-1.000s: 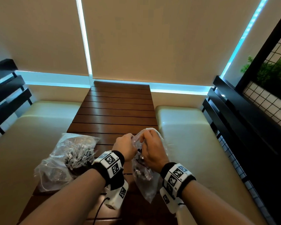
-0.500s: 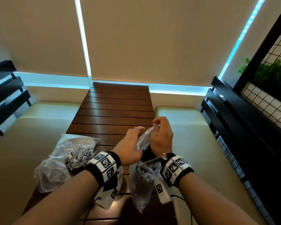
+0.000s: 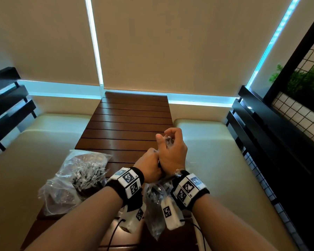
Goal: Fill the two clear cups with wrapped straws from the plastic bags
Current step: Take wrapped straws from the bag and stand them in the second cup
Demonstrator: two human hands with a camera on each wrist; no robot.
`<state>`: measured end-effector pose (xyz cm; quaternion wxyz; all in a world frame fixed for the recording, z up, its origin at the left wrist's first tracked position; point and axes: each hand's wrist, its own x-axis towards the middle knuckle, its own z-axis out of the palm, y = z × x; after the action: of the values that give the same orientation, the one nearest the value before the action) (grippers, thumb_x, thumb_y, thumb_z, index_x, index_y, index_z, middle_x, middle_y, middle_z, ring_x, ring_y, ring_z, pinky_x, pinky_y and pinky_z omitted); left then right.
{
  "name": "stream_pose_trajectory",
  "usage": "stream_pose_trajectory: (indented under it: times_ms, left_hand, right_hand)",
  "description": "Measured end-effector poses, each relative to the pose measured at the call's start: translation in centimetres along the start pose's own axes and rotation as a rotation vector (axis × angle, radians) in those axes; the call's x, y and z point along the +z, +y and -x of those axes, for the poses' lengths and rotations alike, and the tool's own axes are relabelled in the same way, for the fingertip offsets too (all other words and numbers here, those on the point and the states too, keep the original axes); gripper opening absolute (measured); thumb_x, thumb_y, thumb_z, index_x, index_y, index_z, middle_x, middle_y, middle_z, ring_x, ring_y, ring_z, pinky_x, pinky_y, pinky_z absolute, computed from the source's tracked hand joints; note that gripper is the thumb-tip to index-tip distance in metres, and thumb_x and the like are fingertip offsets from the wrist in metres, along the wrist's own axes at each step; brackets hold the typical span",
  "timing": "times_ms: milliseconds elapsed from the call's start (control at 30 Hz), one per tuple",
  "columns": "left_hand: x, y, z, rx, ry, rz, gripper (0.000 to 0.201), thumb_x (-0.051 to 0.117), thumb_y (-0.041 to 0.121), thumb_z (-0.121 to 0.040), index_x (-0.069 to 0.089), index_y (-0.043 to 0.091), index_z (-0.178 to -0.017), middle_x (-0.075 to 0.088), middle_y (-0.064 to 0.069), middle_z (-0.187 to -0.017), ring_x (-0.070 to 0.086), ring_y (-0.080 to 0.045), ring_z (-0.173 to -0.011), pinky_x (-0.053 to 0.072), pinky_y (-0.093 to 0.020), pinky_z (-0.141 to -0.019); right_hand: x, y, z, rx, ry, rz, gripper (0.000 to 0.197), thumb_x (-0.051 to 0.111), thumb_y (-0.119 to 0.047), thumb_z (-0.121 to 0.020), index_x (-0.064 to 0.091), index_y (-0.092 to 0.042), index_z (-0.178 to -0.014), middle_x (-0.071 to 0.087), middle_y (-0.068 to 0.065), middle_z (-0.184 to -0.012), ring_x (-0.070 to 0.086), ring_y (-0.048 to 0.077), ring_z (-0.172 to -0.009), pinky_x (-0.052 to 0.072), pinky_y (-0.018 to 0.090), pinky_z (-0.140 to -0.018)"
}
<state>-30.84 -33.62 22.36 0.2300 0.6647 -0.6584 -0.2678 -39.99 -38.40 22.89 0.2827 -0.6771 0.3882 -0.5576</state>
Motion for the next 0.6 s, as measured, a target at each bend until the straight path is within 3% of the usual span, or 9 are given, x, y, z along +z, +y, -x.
stream_pose_trajectory:
  times_ms: [67,133,200,300,367,467,533,600]
  left_hand:
    - [0.0,0.2,-0.4,-0.003,0.039,0.050,0.017,0.065,0.014,-0.080,0.066,0.014,-0.097,0.065,0.002,-0.091,0.062,-0.010,-0.079,0.057,-0.027,-0.071]
    - [-0.1,0.6,-0.4,-0.018,0.082,0.092,0.020,0.062,0.011,-0.085,0.062,0.019,-0.103,0.062,0.011,-0.084,0.059,-0.004,-0.077,0.048,-0.015,-0.067]
    - [0.1,0.7,-0.4,-0.040,0.072,0.095,0.017,0.060,0.011,-0.087,0.062,0.018,-0.103,0.065,0.006,-0.087,0.063,-0.012,-0.081,0.050,-0.021,-0.071]
    - [-0.5,0.8,0.3,-0.057,-0.020,0.117,0.014,0.058,0.002,-0.082,0.063,0.011,-0.091,0.067,-0.008,-0.093,0.064,-0.025,-0.087,0.055,-0.033,-0.074]
    - [-1.5,0.8,0.7,-0.037,-0.069,0.183,0.030,0.059,0.000,-0.078,0.063,0.014,-0.105,0.060,-0.005,-0.107,0.061,-0.022,-0.091,0.056,-0.032,-0.076]
    - [-2.4,0.8,1.5,-0.018,-0.175,0.211,0.064,0.073,0.011,-0.074,0.049,0.022,-0.133,0.040,0.005,-0.127,0.051,-0.013,-0.109,0.053,-0.026,-0.088]
    - [-2.3,0.8,1.7,0.009,-0.206,0.094,0.078,0.080,0.030,-0.071,0.041,0.024,-0.138,0.035,0.006,-0.131,0.046,-0.015,-0.116,0.050,-0.032,-0.096]
    - [-2.1,0.7,2.0,0.011,-0.192,0.001,0.080,0.079,0.046,-0.070,0.040,0.027,-0.137,0.033,0.008,-0.132,0.046,-0.015,-0.115,0.049,-0.032,-0.097]
  right_hand:
    - [-0.2,0.2,0.4,0.092,-0.017,-0.014,0.033,0.078,-0.032,-0.081,0.052,-0.027,-0.100,0.063,-0.015,-0.087,0.061,-0.005,-0.078,0.043,0.003,-0.065]
    - [-0.4,0.7,1.0,0.169,-0.038,-0.022,0.036,0.081,-0.031,-0.078,0.053,-0.027,-0.101,0.066,-0.013,-0.085,0.062,-0.007,-0.076,0.043,0.002,-0.063]
    - [-0.3,1.4,1.4,0.227,-0.058,-0.013,0.030,0.077,-0.029,-0.082,0.053,-0.026,-0.100,0.066,-0.014,-0.081,0.062,-0.010,-0.073,0.042,0.003,-0.057]
    - [0.0,2.2,1.4,0.238,-0.039,0.085,0.016,0.067,-0.032,-0.091,0.052,-0.029,-0.097,0.063,-0.014,-0.075,0.060,-0.005,-0.064,0.040,0.008,-0.053]
    - [0.0,2.6,0.9,0.237,-0.004,0.109,0.013,0.062,-0.032,-0.094,0.052,-0.026,-0.099,0.063,-0.011,-0.079,0.059,-0.002,-0.067,0.038,0.008,-0.053]
    - [0.1,2.9,0.2,0.262,0.041,0.136,0.018,0.059,-0.037,-0.096,0.052,-0.022,-0.101,0.063,-0.007,-0.081,0.063,0.012,-0.072,0.038,0.014,-0.054]
    - [0.3,2.7,0.0,0.276,0.056,0.109,0.020,0.059,-0.041,-0.096,0.053,-0.023,-0.101,0.062,-0.009,-0.079,0.063,0.008,-0.070,0.039,0.013,-0.054]
    - [0.4,2.4,-0.3,0.267,0.075,0.119,0.024,0.059,-0.045,-0.095,0.055,-0.023,-0.103,0.060,-0.015,-0.075,0.060,-0.001,-0.066,0.039,0.011,-0.053]
